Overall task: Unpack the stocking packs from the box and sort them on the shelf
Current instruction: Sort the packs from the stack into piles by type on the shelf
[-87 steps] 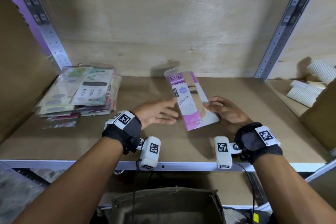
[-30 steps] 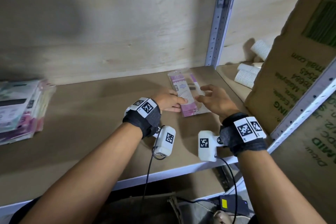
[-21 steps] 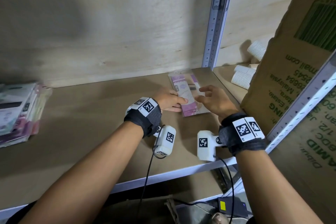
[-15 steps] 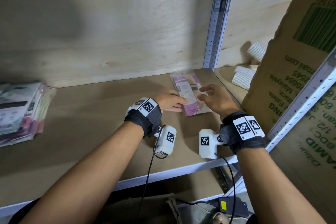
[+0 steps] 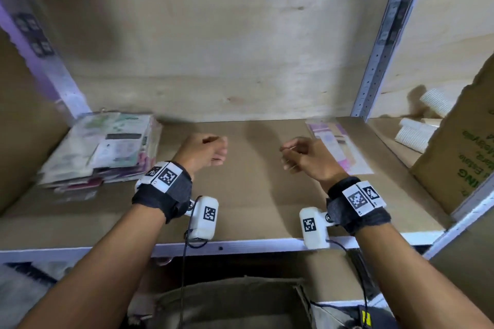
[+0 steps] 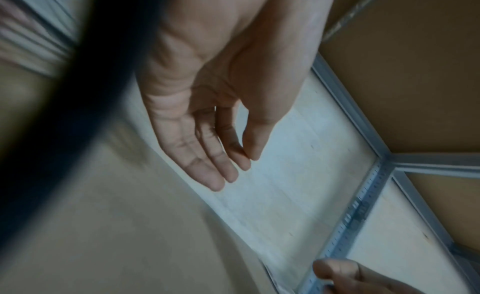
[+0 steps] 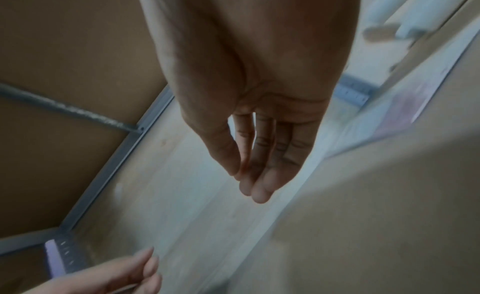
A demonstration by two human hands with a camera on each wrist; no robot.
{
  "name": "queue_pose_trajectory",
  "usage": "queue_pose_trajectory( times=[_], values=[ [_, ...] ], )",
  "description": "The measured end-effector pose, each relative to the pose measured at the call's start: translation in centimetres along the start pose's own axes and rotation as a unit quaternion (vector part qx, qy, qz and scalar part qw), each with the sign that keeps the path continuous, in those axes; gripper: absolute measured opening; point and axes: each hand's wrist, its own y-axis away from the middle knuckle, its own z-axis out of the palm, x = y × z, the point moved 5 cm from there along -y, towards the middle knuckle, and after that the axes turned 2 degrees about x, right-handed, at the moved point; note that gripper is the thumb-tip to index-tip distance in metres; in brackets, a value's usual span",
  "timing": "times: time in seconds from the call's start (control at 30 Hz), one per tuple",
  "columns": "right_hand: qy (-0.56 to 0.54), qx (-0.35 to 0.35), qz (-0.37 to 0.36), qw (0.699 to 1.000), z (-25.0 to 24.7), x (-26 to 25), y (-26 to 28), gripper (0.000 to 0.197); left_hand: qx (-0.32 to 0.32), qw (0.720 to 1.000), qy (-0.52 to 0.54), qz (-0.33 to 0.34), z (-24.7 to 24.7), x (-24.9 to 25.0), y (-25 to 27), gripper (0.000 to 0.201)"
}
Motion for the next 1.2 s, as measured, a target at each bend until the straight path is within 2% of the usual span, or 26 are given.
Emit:
queue_pose_trajectory(
  times=[0.13,0.23,0.4,0.47,0.57,0.63,0.73,0.87,1.03,1.2],
  values=[
    [-0.022,-0.068,0.016,0.997,8.2,-2.2,-1.3,0.014,0.062,0.998,-0.003,0.013,-7.6,-1.2,0.3,0.019],
    [0.001,-0.113,0.02,0.993,14.4,-4.0,-2.8,0.01,0.098,0.995,-0.016,0.008,-12.4,-2.6,0.7,0.017],
    [0.022,-0.151,0.055,0.987,23.9,-6.9,-5.6,0.004,0.154,0.988,0.024,-0.001,-18.5,-3.3,1.6,0.009],
    [0.011,-0.159,0.08,0.984,27.4,-7.5,-6.6,0.011,0.164,0.986,0.035,-0.009,-20.1,-3.8,2.2,0.01],
    [0.063,-0.164,0.079,0.981,31.7,-8.0,-7.6,0.039,0.181,0.983,0.026,-0.025,-22.3,-4.6,2.9,0.013],
    [0.067,-0.167,0.091,0.98,33.6,-7.9,-7.9,0.043,0.192,0.981,0.019,-0.03,-23.6,-4.9,3.2,0.018],
    [0.059,-0.16,0.106,0.98,34.6,-7.0,-8.3,0.045,0.204,0.978,0.019,-0.035,-24.7,-5.3,3.5,0.018],
    [0.074,-0.149,0.094,0.982,33.4,-6.4,-8.8,0.032,0.208,0.977,0.021,-0.044,-24.8,-5.5,3.3,0.016],
    [0.09,-0.143,0.067,0.983,29.5,-5.9,-7.8,0.029,0.206,0.978,0.013,-0.04,-22.9,-5.0,3.0,0.015],
    [0.002,-0.128,0.055,0.99,23.9,-5.5,-5.4,0.034,0.178,0.983,0.034,-0.03,-19.0,-4.5,2.6,0.009]
  ],
)
